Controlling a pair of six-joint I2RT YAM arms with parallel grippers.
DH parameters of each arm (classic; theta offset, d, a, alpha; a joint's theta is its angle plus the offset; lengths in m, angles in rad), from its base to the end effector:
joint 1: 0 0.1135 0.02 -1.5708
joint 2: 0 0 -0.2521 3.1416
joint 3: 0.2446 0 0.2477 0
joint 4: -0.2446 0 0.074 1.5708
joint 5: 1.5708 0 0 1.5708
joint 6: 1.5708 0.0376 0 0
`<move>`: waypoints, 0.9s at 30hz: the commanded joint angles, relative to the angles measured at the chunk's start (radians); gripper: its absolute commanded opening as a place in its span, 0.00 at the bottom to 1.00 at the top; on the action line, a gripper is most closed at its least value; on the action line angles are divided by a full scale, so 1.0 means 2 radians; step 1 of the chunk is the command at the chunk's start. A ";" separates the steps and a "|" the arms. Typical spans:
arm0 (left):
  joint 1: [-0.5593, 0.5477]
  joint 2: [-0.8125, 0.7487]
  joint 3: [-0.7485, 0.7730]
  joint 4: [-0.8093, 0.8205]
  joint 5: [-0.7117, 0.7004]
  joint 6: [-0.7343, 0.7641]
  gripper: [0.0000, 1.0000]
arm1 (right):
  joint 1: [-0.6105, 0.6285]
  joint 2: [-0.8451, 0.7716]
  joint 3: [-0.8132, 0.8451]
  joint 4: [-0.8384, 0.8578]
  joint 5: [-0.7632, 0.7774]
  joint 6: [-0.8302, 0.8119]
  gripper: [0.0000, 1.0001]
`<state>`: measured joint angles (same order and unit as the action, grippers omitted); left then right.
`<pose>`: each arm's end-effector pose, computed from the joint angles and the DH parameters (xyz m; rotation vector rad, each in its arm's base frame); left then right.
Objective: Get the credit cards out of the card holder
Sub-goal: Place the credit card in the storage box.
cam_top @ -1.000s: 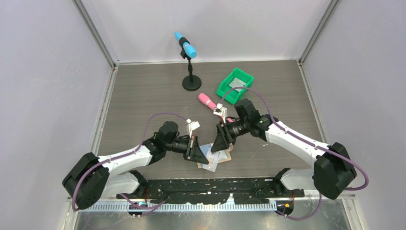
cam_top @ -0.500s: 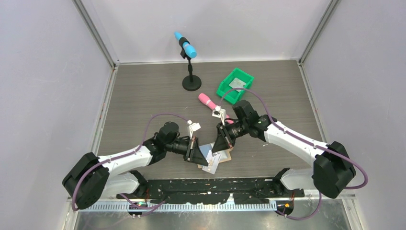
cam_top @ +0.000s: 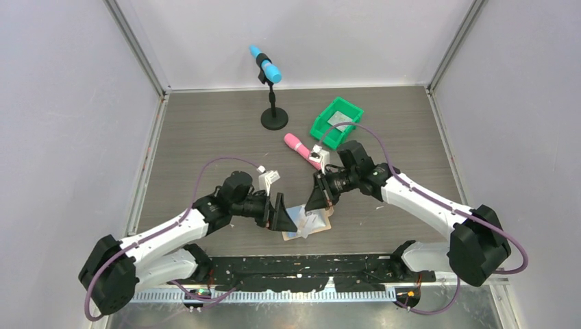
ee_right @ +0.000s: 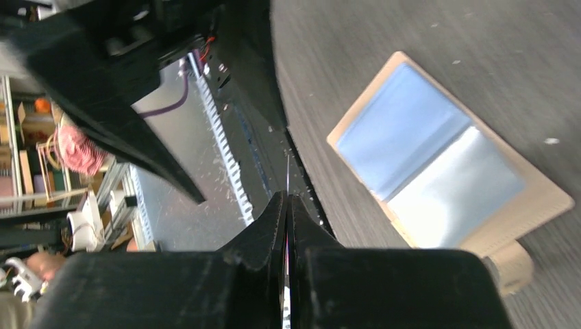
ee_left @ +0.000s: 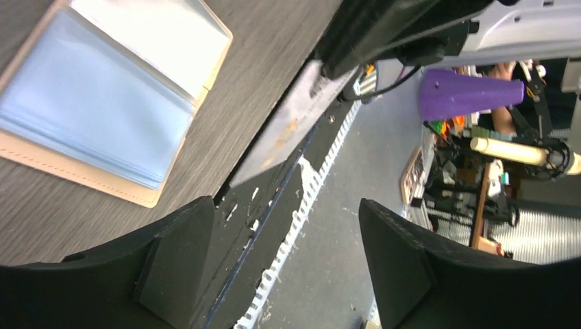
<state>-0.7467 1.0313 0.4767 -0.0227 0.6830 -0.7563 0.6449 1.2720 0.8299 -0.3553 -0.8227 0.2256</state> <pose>0.1401 -0.1620 0.1979 0.4529 2.4130 -1.5183 0.1898 0.1773 0.2346 -0.9275 2.2860 1.3778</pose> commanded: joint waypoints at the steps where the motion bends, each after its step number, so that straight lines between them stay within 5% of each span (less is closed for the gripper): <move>1: 0.003 -0.035 0.049 -0.108 -0.065 0.059 0.86 | -0.030 -0.018 0.013 0.020 0.032 0.025 0.05; 4: 0.003 -0.054 0.073 -0.158 -0.105 0.078 0.99 | -0.062 -0.025 0.021 0.035 0.049 0.046 0.05; 17: 0.003 -0.133 0.166 -0.355 -0.372 0.125 1.00 | -0.183 0.010 0.047 0.200 0.242 0.207 0.05; 27: 0.003 -0.175 0.189 -0.396 -0.395 0.148 1.00 | -0.205 0.108 0.098 0.322 0.452 0.265 0.05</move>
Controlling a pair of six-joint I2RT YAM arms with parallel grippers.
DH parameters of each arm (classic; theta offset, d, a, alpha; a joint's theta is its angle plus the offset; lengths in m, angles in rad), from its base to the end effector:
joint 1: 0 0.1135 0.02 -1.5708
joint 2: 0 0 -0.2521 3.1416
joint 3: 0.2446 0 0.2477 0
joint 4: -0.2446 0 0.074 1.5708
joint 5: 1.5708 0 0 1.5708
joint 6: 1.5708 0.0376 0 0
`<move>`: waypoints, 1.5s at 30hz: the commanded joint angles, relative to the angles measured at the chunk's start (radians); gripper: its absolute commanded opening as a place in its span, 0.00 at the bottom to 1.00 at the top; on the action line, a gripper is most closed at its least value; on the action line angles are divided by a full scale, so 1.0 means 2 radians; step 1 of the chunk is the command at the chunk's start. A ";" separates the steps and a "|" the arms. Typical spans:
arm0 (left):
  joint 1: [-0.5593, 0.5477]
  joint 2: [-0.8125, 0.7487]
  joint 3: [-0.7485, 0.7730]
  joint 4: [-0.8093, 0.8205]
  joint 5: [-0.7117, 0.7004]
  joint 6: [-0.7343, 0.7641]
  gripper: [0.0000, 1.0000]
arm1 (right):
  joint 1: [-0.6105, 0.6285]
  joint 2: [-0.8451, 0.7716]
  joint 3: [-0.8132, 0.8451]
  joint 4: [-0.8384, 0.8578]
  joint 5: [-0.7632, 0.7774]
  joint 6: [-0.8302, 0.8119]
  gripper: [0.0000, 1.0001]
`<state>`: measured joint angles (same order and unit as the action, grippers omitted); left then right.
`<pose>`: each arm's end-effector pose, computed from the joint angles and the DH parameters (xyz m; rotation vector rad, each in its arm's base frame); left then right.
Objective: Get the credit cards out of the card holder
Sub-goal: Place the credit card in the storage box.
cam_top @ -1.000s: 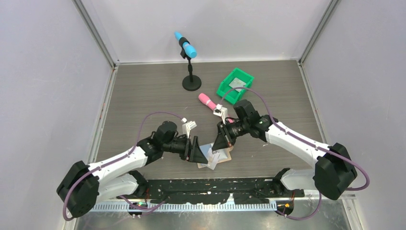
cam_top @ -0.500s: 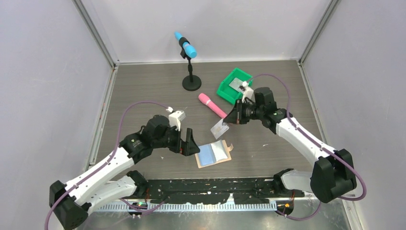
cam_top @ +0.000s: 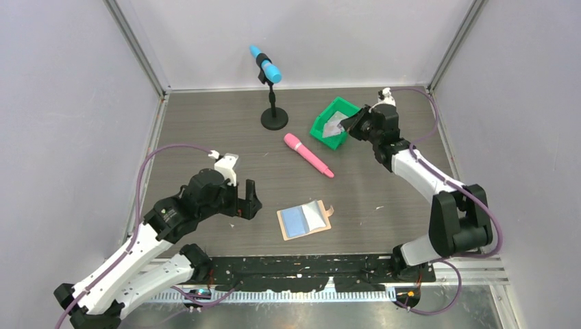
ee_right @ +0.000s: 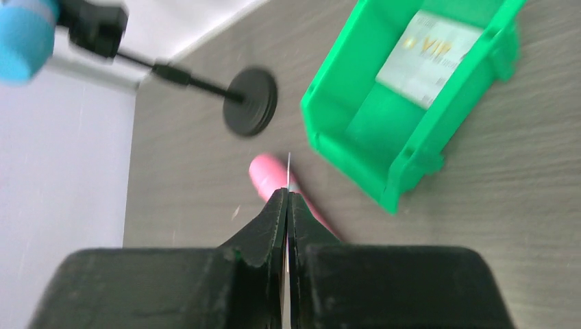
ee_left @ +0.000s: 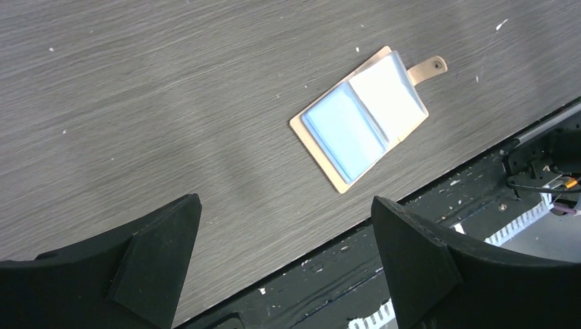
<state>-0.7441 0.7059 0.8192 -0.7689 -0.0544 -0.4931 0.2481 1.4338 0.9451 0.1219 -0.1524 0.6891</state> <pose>0.1107 -0.0991 0.2958 0.2569 2.2823 -0.6049 0.3182 0.0865 0.2635 0.3366 1.9834 0.7603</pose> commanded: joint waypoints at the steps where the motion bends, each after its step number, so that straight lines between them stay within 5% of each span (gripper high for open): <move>1: 0.002 -0.014 0.020 -0.027 -0.026 0.018 1.00 | -0.008 0.045 0.046 0.085 0.134 0.038 0.05; 16: 0.002 -0.049 0.017 -0.041 -0.041 0.035 1.00 | -0.022 0.195 0.118 0.133 0.226 0.082 0.05; 39: 0.002 -0.062 0.011 -0.037 -0.039 0.030 1.00 | -0.022 0.265 0.130 0.157 0.243 0.132 0.06; 45: 0.002 -0.061 0.011 -0.038 -0.036 0.029 1.00 | -0.022 0.262 0.141 0.142 0.246 0.128 0.21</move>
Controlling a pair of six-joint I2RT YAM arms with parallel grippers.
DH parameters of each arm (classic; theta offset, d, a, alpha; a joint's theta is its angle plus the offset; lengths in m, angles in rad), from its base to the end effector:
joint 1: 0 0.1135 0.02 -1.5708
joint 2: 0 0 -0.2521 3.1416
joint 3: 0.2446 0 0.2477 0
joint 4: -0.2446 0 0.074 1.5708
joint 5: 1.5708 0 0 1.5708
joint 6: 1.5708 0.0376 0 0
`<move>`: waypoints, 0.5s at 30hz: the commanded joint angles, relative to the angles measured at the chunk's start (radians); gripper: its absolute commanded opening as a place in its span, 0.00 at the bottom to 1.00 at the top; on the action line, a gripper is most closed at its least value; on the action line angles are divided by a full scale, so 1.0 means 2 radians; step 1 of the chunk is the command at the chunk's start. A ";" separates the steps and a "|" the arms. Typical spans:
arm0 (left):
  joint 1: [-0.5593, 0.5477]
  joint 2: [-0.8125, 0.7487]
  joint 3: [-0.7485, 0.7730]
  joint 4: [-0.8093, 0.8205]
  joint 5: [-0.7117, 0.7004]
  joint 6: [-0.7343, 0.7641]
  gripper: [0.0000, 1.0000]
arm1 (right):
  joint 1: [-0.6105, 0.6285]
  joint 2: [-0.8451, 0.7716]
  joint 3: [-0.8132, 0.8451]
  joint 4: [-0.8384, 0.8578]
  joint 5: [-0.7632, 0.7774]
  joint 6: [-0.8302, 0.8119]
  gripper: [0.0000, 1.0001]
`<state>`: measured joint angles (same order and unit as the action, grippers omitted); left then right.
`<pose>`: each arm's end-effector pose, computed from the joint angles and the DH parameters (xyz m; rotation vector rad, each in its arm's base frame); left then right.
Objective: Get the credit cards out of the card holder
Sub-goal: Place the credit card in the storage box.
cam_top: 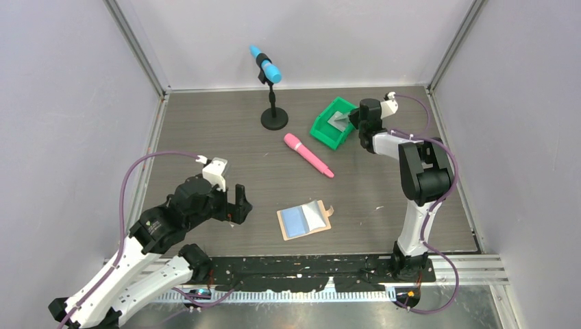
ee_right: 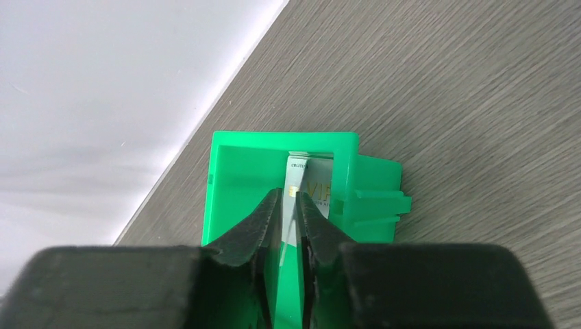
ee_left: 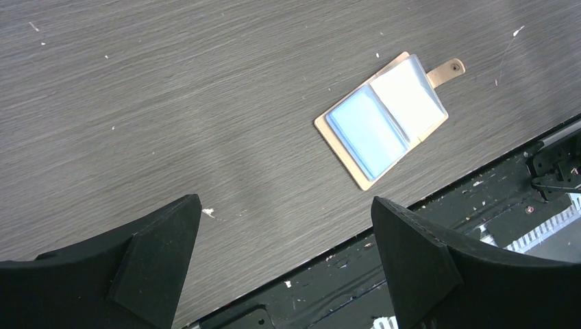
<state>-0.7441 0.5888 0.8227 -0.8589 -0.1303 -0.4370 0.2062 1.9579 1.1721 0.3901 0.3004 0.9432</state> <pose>0.0919 -0.0780 0.3024 0.2684 2.2223 -0.5161 0.4221 0.0769 0.1770 0.8933 1.7630 0.4621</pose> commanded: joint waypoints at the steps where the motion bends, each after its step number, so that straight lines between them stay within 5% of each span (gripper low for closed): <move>1: 0.002 -0.003 0.009 0.007 0.002 0.001 1.00 | -0.001 -0.001 0.030 0.002 0.020 -0.001 0.25; 10: 0.002 -0.006 0.008 0.008 0.004 -0.001 1.00 | -0.001 -0.041 0.031 -0.045 0.015 -0.035 0.35; 15: 0.002 -0.012 0.008 0.009 0.004 0.000 1.00 | 0.003 -0.021 0.136 -0.183 -0.041 -0.145 0.32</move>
<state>-0.7441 0.5835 0.8227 -0.8589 -0.1299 -0.4374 0.2062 1.9415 1.2575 0.2302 0.2832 0.8383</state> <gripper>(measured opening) 0.994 0.337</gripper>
